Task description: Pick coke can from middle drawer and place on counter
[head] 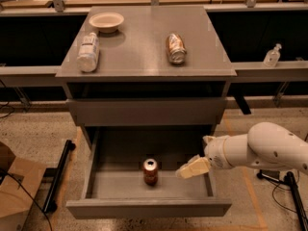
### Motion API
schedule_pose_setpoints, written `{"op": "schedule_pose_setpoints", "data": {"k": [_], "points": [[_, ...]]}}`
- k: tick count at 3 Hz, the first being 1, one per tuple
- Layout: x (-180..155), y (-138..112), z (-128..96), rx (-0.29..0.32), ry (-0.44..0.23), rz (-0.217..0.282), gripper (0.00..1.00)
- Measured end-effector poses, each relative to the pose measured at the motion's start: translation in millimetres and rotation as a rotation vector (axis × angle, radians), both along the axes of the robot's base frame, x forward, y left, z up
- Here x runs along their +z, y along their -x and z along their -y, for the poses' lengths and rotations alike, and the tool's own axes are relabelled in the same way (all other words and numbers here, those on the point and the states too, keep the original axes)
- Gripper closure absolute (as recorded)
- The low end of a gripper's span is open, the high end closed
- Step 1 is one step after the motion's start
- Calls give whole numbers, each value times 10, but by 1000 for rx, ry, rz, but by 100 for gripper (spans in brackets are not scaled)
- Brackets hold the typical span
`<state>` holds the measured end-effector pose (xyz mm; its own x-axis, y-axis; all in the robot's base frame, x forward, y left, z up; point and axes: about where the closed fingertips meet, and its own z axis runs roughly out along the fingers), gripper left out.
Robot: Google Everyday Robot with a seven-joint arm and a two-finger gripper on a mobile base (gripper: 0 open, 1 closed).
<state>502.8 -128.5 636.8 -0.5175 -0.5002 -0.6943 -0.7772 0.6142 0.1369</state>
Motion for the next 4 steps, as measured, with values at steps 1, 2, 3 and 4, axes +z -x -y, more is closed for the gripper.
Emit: {"op": "schedule_pose_setpoints", "data": {"k": [1, 2, 3, 4], "points": [[-358, 14, -199, -15, -4, -69, 0], [-741, -134, -504, -21, -38, -80, 0], [-1219, -255, -768, -53, -59, -100, 0], [-1640, -444, -1019, -73, -62, -110, 0]]}}
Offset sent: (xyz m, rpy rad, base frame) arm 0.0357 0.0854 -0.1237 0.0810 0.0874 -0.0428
